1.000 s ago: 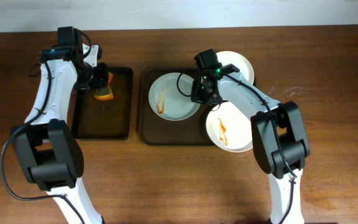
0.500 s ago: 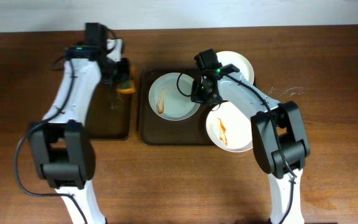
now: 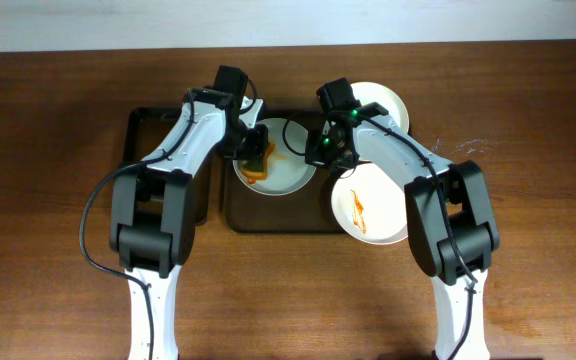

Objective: Clean dirty plates on tray and stack at the side
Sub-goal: 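Scrub the left plate with the sponge while right gripper holds it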

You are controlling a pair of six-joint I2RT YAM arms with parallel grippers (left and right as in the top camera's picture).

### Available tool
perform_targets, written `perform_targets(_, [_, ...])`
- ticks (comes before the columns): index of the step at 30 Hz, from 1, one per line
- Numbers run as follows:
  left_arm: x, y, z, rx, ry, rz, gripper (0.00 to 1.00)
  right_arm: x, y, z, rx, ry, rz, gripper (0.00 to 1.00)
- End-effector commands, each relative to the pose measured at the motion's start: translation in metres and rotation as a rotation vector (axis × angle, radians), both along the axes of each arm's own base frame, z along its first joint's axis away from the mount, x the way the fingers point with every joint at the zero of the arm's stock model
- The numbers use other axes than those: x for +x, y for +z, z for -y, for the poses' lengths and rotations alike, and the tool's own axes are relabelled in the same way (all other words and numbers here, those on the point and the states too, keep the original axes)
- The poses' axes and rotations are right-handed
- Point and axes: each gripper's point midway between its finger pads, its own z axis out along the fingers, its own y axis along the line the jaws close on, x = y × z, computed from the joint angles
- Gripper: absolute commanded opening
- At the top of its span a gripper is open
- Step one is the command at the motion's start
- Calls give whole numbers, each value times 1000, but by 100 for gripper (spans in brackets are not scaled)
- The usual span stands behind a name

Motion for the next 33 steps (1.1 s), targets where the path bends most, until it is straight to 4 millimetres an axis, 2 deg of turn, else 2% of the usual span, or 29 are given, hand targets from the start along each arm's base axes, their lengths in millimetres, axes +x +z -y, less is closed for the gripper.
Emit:
perform_targets(1, [-40, -18, -3, -4, -134, -146, 0, 1, -8, 2, -4, 1, -10, 4])
perform_targets(3, [-40, -14, 7, -65, -229, -110, 0, 1, -7, 1, -3, 2, -7, 4])
perform_targets(6, [-1, -12, 15, -75, -229, 61, 0, 1, -7, 1, -3, 2, -8, 4])
perform_targets(7, [12, -14, 9, -30, -189, 101, 0, 1, -7, 1, -3, 2, -8, 4])
perform_targets(9, [45, -20, -36, 220, 66, 181, 0, 1, -7, 1, -3, 1, -8, 4])
perform_targets(11, [52, -18, -69, 375, 274, 203, 0, 1, -7, 1, -3, 1, -8, 4])
perform_targets(12, [52, -17, -72, 383, 306, 203, 0, 1, -7, 1, -4, 1, -7, 4])
perform_targets(14, [39, -22, -59, 330, 276, 141, 0, 1, -7, 1, -4, 1, -7, 4])
perform_targets(15, [20, -25, -37, 235, 145, 61, 0, 1, -7, 1, -4, 1, -7, 4])
perform_targets(16, [1, -26, -23, 167, 58, -9, 0, 1, -7, 1, -3, 1, -8, 4])
perform_targets(19, [-46, -18, 5, -18, -115, -172, 0, 2, -7, 1, -2, 1, -5, 4])
perform_targets(21, [-54, -10, 22, -137, -216, -174, 0, 2, -7, 1, -2, 2, -4, 4])
perform_targets(23, [-41, -8, 28, -164, -232, -111, 0, 2, -7, 1, -2, 2, -5, 4])
perform_targets(26, [-8, -7, 34, -163, -234, 38, 0, 2, -7, 1, -2, 2, -5, 4])
perform_targets(28, [12, -13, 19, -62, -147, 89, 0, 2, -7, 1, -2, 1, -4, 4])
perform_targets(30, [40, -19, -22, 165, 89, 152, 0, 2, -7, 1, -2, 1, -4, 4])
perform_targets(31, [46, -19, -37, 230, 186, 166, 0, 2, -7, 1, -2, 1, -4, 4])
perform_targets(32, [46, -19, -41, 247, 224, 167, 0, 2, -7, 1, -2, 1, -4, 4])
perform_targets(33, [31, -18, -41, 259, 284, 87, 0, 2, -7, 1, -2, 2, -5, 4])
